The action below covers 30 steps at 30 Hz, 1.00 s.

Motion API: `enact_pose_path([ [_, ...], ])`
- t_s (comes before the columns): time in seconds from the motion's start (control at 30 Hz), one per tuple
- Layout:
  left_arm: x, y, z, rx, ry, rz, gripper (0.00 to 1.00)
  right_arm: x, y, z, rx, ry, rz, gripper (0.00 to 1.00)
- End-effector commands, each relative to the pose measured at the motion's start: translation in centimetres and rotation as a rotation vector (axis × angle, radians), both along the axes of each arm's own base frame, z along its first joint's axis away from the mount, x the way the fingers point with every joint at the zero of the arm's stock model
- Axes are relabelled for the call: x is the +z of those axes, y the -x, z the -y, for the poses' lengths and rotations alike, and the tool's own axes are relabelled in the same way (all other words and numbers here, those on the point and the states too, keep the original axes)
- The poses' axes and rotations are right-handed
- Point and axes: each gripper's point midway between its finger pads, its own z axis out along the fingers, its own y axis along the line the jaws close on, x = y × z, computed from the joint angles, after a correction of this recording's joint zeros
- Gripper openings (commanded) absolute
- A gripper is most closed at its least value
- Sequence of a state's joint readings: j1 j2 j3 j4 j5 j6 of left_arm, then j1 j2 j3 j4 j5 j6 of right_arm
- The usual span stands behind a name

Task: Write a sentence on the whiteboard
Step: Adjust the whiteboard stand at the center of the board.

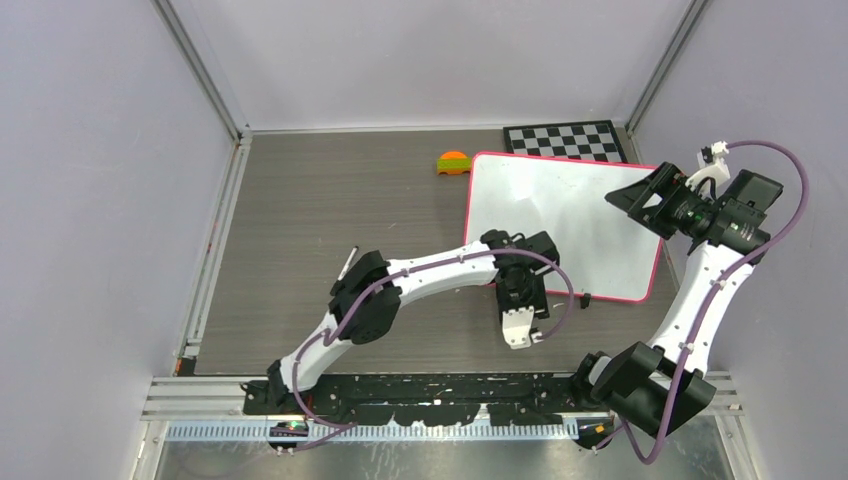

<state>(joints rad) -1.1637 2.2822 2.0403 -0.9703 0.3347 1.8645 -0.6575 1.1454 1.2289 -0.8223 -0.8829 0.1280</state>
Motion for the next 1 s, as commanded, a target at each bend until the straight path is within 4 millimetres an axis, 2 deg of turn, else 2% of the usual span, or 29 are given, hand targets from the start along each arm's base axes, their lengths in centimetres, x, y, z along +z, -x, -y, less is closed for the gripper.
enact_pose_path([
  [0.0,0.4,-0.9,1.7,-0.082,0.037,0.085,0.51,1.6,-0.2,-0.2,0.021,-0.002,0.063,0.84],
  [0.23,-1.3,-2.0,1.9,-0.116,-0.035,0.151,0.44,1.6,0.0,-0.3,0.025,-0.007,0.067,0.84],
  [0.3,-2.2,-2.5,1.4,-0.126,-0.076,0.174,0.4,1.6,0.0,-0.3,0.022,-0.005,0.068,0.84],
  [0.47,-2.8,-3.4,0.3,-0.143,-0.152,0.216,0.34,1.6,0.1,-0.2,0.022,-0.008,0.067,0.84],
  [0.6,-2.8,-4.5,0.5,-0.115,-0.165,0.246,0.34,1.6,0.2,-0.4,0.027,-0.005,0.071,0.84],
  [0.73,-3.2,-5.5,-0.2,-0.108,-0.204,0.277,0.35,1.6,0.2,-0.5,0.031,-0.01,0.07,0.84],
  [0.97,-3.0,-6.3,-1.1,-0.107,-0.239,0.304,0.4,1.6,0.3,-0.7,0.037,-0.012,0.074,0.84],
])
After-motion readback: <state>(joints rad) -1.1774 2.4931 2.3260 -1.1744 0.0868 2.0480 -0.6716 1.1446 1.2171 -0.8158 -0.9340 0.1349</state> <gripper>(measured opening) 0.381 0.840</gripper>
